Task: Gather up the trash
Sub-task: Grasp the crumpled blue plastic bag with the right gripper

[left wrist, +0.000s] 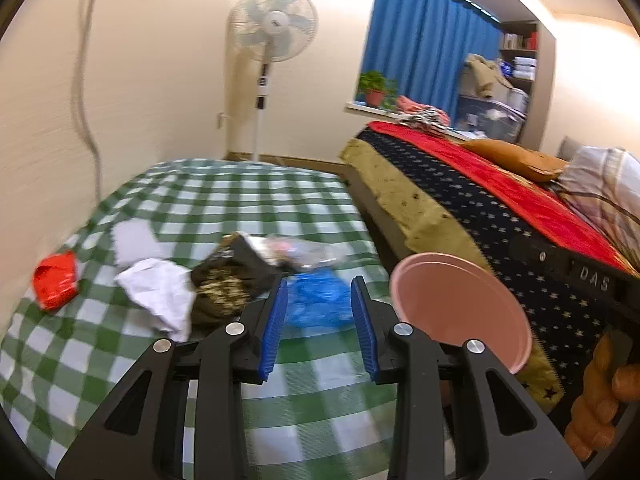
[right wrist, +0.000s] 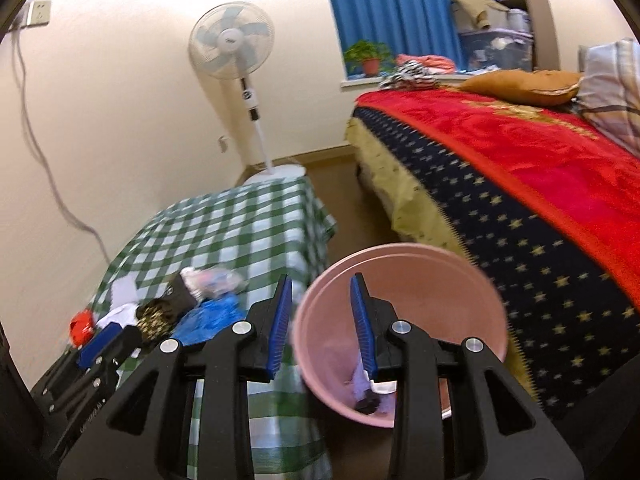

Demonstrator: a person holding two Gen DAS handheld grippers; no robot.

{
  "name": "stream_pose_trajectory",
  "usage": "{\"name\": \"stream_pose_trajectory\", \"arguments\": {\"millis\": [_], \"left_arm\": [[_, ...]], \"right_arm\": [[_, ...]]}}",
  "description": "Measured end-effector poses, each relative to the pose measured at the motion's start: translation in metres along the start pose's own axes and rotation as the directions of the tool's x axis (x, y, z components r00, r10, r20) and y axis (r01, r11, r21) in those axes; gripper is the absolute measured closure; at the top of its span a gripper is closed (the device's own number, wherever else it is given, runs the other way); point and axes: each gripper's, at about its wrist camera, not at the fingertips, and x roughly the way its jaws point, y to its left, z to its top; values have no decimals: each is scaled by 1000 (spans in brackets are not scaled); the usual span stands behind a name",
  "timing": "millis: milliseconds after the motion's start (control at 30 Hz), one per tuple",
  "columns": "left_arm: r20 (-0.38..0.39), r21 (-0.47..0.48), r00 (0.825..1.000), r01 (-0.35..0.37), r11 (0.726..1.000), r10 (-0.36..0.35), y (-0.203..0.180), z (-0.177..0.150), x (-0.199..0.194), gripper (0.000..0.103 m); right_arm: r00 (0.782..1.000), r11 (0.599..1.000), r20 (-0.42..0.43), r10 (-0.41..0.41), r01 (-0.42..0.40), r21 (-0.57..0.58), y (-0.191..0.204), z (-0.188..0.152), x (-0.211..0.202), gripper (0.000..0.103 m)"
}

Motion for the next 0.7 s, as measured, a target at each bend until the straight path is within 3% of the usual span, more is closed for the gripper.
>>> {"name": "stream_pose_trajectory", "arguments": {"millis": [300, 700], "left_arm": [[-21, -95, 995, -98, 991, 96, 32, -8, -2, 70], [-46, -175, 971, -237, 956, 233, 65, -16, 7, 70]], "right_arm": [[986, 990, -102, 130, -134, -36, 40, -19, 39, 71], [972, 987, -176, 158, -159, 4, 55, -29, 82, 67]]}}
